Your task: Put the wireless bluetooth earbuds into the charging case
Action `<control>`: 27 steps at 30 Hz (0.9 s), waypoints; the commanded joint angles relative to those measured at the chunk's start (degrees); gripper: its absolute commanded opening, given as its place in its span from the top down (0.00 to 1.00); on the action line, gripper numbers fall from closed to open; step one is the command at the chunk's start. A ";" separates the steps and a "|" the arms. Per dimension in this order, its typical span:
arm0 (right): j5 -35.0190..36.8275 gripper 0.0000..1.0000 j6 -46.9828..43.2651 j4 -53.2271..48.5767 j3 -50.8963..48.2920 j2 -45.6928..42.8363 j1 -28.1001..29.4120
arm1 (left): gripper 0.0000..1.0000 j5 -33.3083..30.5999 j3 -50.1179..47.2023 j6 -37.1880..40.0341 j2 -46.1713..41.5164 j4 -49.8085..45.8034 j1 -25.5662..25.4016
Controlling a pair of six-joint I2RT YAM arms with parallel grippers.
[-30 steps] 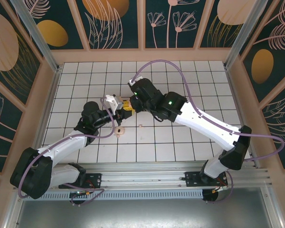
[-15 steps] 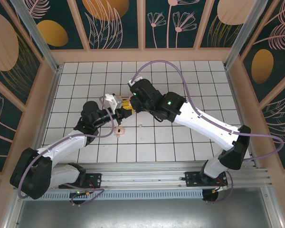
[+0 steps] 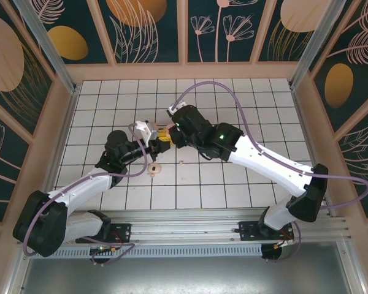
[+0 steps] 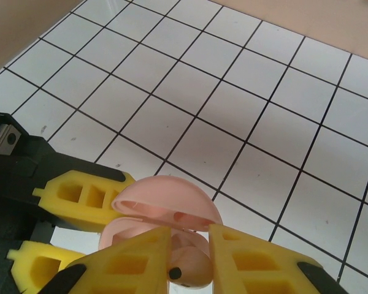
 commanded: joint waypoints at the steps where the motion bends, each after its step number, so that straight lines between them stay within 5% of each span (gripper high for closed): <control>1: -3.61 0.76 2.07 0.57 -2.10 -1.17 0.63 | 0.92 0.42 1.83 -1.00 -0.59 5.28 -0.23; 17: -10.86 0.44 7.17 9.92 -7.36 -9.72 -3.71 | 0.92 0.38 1.40 -0.54 -0.38 4.93 -0.29; 27: -21.99 0.40 14.90 14.17 -12.49 -15.00 -10.87 | 0.92 0.30 1.59 -0.61 -0.06 5.11 -0.22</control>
